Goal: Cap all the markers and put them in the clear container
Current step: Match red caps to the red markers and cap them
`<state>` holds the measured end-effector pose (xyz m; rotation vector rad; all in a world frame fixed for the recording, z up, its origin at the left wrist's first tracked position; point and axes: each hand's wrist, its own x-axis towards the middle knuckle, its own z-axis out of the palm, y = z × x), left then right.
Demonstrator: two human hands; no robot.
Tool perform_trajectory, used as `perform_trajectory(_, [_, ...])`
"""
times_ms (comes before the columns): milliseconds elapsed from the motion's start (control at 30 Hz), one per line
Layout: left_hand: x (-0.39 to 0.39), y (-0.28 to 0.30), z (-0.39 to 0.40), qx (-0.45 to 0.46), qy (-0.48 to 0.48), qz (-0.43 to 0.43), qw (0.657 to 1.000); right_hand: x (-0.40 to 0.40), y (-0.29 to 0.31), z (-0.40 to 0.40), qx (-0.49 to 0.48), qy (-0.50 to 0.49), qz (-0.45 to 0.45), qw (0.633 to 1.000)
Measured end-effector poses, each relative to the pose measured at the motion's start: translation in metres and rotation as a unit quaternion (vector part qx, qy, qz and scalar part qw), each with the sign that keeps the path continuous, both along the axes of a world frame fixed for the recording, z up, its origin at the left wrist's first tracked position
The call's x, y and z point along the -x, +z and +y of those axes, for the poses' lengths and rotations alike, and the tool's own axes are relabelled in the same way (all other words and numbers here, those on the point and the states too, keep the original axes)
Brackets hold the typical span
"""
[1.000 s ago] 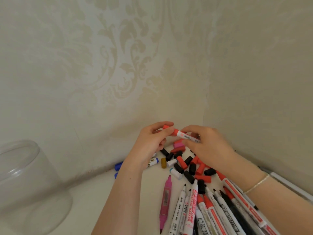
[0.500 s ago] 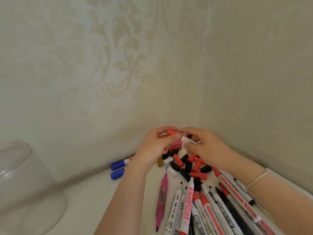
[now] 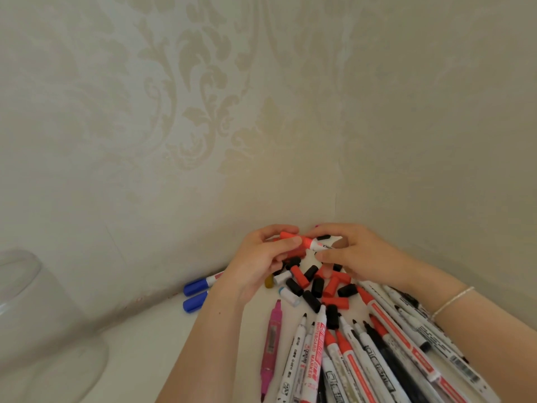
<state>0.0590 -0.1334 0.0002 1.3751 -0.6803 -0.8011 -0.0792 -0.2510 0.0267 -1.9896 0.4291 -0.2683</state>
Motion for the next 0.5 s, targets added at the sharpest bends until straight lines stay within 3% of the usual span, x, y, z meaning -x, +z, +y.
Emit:
perform_trajectory(200, [-0.002, -0.004, -0.002, -0.041, -0.021, -0.038, 0.998, -0.005, -0.002, 0.002, 0.090, 0.010, 0.035, 0.995])
perform_trajectory(367, [-0.002, -0.008, -0.005, -0.038, -0.021, -0.032, 0.999, -0.006, -0.001, 0.001, 0.064, 0.009, 0.046, 0.997])
perform_trajectory(500, [-0.001, -0.010, -0.005, -0.025, -0.021, -0.018, 0.999, -0.006, 0.003, 0.001, -0.013, 0.002, 0.045, 0.999])
